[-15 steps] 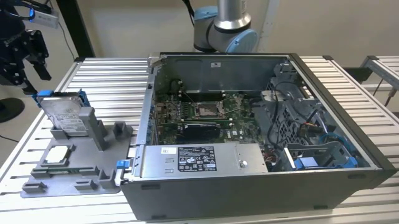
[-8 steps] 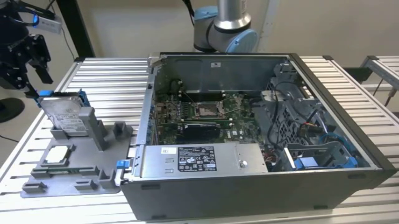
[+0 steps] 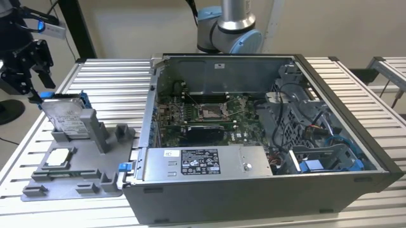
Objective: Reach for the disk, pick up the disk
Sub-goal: 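Pick up the disk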
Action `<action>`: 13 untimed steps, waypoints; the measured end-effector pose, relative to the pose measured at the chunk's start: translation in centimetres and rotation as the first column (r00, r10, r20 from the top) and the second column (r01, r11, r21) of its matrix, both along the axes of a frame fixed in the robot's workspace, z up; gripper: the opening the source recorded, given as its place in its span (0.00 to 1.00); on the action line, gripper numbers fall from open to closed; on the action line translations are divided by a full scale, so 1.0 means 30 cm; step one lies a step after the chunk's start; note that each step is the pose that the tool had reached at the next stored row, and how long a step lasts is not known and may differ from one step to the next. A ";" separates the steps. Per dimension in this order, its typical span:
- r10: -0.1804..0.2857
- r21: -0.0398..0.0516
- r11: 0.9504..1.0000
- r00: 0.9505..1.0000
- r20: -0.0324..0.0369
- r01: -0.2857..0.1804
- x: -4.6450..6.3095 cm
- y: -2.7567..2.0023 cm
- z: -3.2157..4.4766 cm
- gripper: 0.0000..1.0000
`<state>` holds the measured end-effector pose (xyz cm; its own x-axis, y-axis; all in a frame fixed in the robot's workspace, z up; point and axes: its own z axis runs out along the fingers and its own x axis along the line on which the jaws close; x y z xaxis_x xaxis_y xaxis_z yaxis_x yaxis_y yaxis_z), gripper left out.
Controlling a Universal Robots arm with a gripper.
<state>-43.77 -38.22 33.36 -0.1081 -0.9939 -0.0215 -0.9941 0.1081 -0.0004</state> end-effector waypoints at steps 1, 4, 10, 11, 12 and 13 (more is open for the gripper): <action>0.004 0.000 1.000 1.000 0.000 -0.004 0.000 0.001 -0.006 1.00; 0.015 0.000 1.000 1.000 0.000 -0.015 0.000 0.013 -0.023 1.00; 0.032 0.000 0.999 0.999 0.000 -0.032 0.000 0.027 -0.059 1.00; 0.034 0.000 0.999 0.999 0.000 -0.034 0.000 0.027 -0.065 1.00; 0.035 0.000 0.999 0.999 -0.001 -0.035 0.000 0.027 -0.071 1.00; 0.035 0.000 0.999 0.999 -0.001 -0.035 0.000 0.027 -0.077 1.00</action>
<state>-43.76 -37.41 31.06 -0.0728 -0.9971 -0.0214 -0.9973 0.0728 0.0008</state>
